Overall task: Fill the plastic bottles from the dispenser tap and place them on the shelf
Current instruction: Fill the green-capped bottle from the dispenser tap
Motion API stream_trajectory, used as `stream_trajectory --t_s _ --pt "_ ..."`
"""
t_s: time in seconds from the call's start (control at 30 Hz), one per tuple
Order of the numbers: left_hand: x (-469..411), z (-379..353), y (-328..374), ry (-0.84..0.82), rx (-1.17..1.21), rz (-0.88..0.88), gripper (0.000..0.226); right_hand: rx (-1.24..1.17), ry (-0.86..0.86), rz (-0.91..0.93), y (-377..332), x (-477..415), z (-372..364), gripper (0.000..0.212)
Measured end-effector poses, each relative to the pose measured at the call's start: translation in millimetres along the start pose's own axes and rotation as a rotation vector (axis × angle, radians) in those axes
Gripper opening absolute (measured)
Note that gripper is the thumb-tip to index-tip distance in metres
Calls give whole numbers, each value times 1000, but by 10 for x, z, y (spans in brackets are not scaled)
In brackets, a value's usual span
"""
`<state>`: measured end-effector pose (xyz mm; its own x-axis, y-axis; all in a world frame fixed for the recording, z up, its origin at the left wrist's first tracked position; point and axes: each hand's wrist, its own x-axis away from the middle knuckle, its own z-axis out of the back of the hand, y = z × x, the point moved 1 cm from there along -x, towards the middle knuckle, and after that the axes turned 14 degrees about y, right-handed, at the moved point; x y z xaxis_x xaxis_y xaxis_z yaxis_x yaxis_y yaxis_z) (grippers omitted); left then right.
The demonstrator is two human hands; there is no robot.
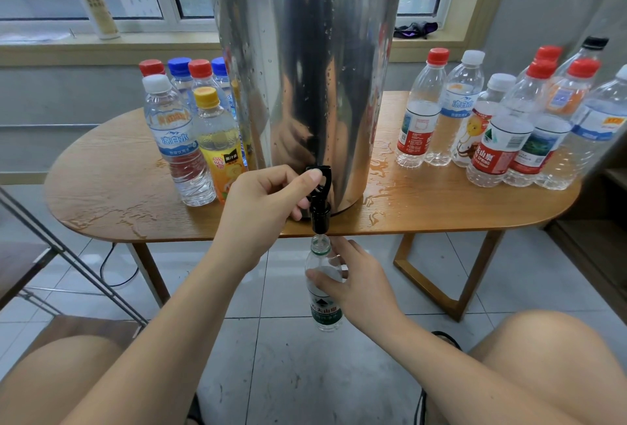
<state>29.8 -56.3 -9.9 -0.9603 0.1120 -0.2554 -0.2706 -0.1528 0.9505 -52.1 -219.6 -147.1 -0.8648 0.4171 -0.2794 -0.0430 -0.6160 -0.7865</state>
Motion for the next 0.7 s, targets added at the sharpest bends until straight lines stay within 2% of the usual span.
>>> stream_trajectory --t_s 0.7 --pt "-10 1 -14 -7 8 5 41 -19 4 6 17 5 -12 52"
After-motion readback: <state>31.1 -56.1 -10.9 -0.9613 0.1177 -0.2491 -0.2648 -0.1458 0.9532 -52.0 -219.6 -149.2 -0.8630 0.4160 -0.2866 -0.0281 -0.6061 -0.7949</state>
